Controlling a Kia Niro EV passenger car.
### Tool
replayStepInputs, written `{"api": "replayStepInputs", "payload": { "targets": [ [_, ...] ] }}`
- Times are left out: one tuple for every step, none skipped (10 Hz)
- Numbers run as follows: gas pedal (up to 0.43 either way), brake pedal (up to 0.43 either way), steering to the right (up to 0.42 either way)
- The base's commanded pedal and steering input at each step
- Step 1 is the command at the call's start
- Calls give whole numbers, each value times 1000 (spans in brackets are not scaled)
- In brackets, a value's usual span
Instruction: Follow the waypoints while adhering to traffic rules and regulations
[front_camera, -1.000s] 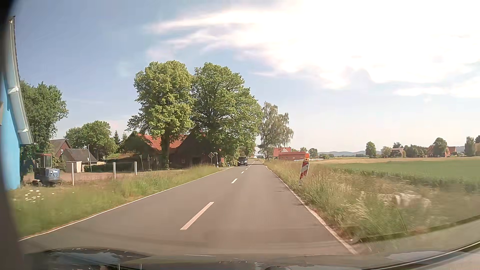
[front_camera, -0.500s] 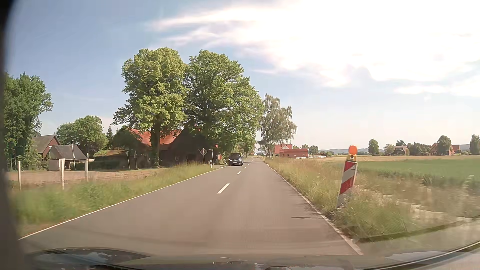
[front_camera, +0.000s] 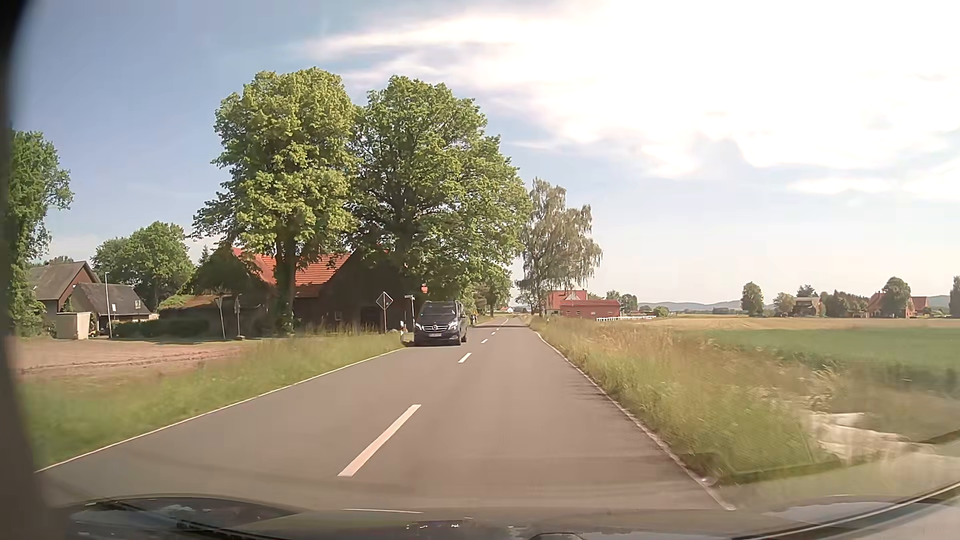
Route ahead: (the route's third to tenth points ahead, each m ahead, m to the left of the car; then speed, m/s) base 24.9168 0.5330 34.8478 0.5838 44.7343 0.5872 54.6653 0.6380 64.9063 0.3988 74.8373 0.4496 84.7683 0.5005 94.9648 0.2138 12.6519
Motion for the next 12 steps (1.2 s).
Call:
{"api": "replayStepInputs", "payload": {
  "targets": [
    [8,0,-1],
    [8,0,0],
    [8,0,0],
    [8,0,0],
    [8,0,0],
    [8,0,0],
    [8,0,0],
    [47,0,0],
    [110,0,0],
    [118,0,0],
    [169,0,0],
    [209,0,0]
  ]
}}
